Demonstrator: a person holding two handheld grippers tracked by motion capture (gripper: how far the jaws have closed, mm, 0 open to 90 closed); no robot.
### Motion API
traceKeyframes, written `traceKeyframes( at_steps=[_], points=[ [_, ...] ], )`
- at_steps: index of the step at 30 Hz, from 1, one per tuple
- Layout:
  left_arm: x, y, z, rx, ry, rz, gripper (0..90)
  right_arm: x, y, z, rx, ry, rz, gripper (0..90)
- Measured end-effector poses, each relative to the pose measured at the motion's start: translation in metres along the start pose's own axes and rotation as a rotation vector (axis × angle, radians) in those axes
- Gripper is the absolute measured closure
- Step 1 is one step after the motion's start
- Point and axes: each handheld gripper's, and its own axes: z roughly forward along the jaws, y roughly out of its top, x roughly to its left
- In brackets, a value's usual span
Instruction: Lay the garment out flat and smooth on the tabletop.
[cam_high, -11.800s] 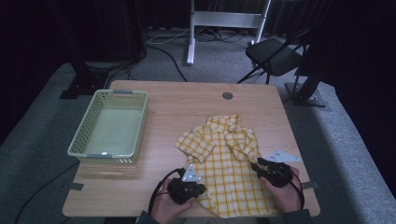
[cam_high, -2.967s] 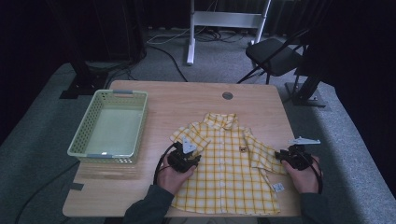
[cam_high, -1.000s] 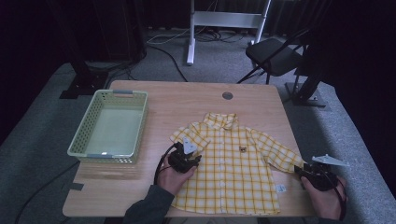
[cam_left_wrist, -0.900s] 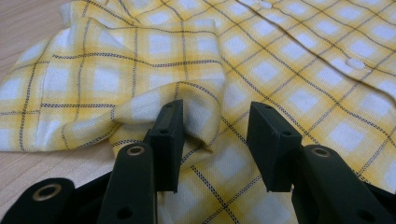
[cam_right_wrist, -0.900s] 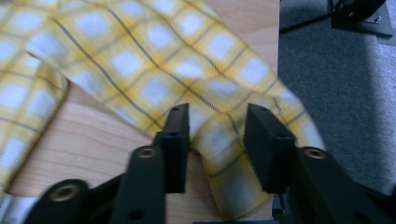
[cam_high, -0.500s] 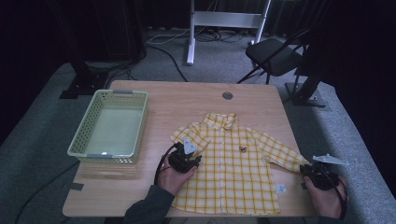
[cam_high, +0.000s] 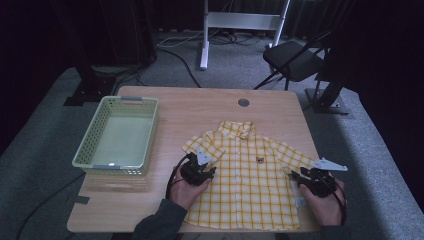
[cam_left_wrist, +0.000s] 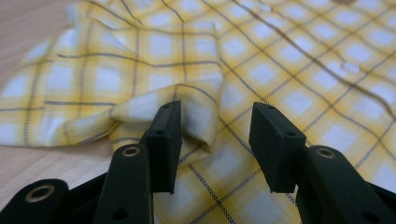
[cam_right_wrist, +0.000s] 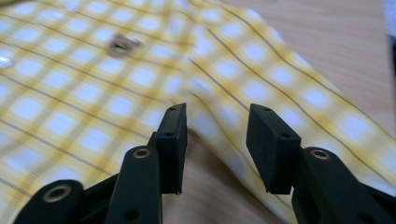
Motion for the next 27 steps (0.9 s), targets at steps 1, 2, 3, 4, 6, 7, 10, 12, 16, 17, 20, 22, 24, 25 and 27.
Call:
traceKeyframes(
  at_steps=[1,2,3,4,6,7,10,12,16,17,20,22,24,25,27],
  points=[
    [0.001,0.0,-0.003,-0.013,0.004,-0.001,54.8,0.004,0.002,0.002,-0.009,0.009,-0.009,57.1],
    [0.002,0.001,-0.006,-0.031,0.016,-0.002,54.7,0.007,0.004,0.005,-0.016,0.017,-0.021,56.6],
    [0.004,0.002,-0.01,-0.045,0.03,-0.003,54.6,0.009,0.006,0.007,-0.021,0.025,-0.031,56.4],
    [0.006,0.002,-0.013,-0.057,0.04,-0.009,54.6,0.011,0.008,0.01,-0.022,0.031,-0.037,56.5],
    [0.014,0.003,-0.018,-0.077,0.059,-0.028,54.3,0.015,0.01,0.016,-0.018,0.035,-0.042,56.4],
    [0.018,0.004,-0.02,-0.082,0.069,-0.043,54.1,0.016,0.012,0.019,-0.018,0.038,-0.047,56.5],
    [0.034,0.005,-0.023,-0.073,0.092,-0.084,53.1,0.021,0.014,0.027,-0.007,0.039,-0.06,56.4],
    [0.045,0.005,-0.023,-0.057,0.109,-0.104,53.0,0.023,0.015,0.031,-0.004,0.036,-0.071,56.3],
    [0.062,0.006,-0.017,-0.024,0.152,-0.134,54.0,0.024,0.017,0.039,0.007,0.032,-0.084,56.3],
    [0.065,0.006,-0.016,-0.012,0.161,-0.138,55.9,0.024,0.017,0.039,0.011,0.032,-0.083,56.4],
    [0.071,0.008,-0.01,0.01,0.188,-0.14,59.1,0.023,0.017,0.042,0.015,0.033,-0.085,56.6],
    [0.073,0.01,-0.006,0.02,0.191,-0.141,59.0,0.022,0.017,0.044,0.018,0.027,-0.084,56.8],
    [0.074,0.013,0.0,0.028,0.189,-0.147,56.4,0.021,0.016,0.046,0.026,0.026,-0.081,56.8],
    [0.075,0.014,0.004,0.037,0.195,-0.14,55.6,0.02,0.015,0.047,0.022,0.03,-0.08,56.8],
    [0.076,0.016,0.009,0.051,0.203,-0.133,54.4,0.02,0.014,0.047,0.02,0.033,-0.074,56.6]
  ],
)
